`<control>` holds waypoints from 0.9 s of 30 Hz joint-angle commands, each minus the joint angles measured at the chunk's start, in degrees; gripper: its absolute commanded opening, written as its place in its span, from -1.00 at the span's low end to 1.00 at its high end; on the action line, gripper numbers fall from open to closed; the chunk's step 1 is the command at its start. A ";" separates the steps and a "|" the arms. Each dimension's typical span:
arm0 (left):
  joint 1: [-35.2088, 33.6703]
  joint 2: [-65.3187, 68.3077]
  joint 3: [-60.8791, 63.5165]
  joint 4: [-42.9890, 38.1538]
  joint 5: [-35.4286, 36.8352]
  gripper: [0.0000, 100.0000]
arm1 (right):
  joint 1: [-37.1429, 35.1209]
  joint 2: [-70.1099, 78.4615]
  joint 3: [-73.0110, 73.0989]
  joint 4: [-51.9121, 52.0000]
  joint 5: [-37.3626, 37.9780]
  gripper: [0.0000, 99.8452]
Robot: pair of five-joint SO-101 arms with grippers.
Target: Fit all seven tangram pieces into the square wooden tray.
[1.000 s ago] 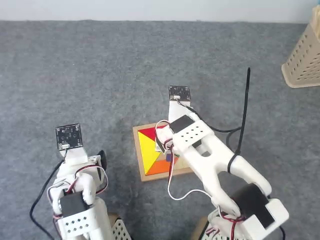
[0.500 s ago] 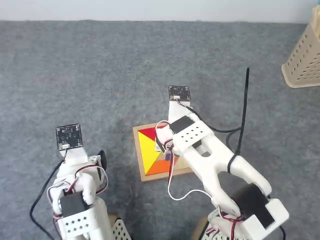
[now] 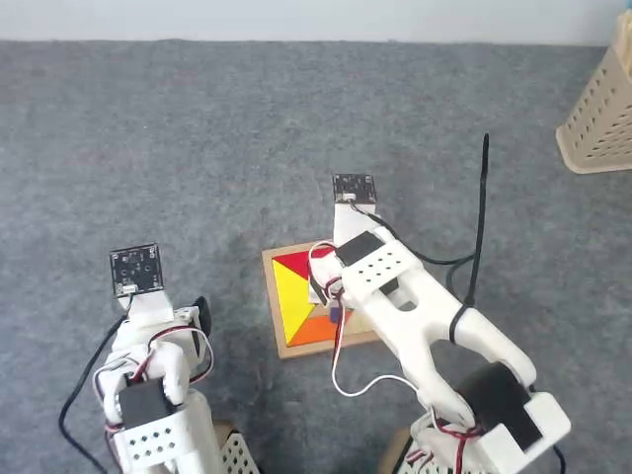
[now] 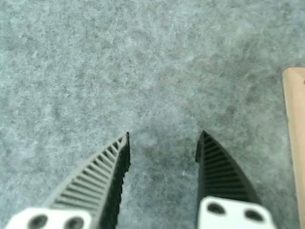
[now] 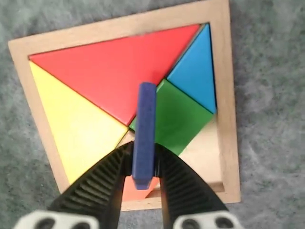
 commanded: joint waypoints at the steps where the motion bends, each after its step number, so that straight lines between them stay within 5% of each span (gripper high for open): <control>1: 0.18 -0.79 -0.75 0.26 -0.26 -0.57 | -0.13 -0.22 -0.44 -0.40 1.05 -0.76; 7: 0.18 -0.79 -0.75 0.26 -0.26 -0.57 | -0.13 -0.22 -0.44 -0.31 1.05 -0.39; 27: 0.18 -0.79 -0.75 0.26 -0.26 -0.57 | 7.16 -0.92 -0.79 2.95 1.14 -0.47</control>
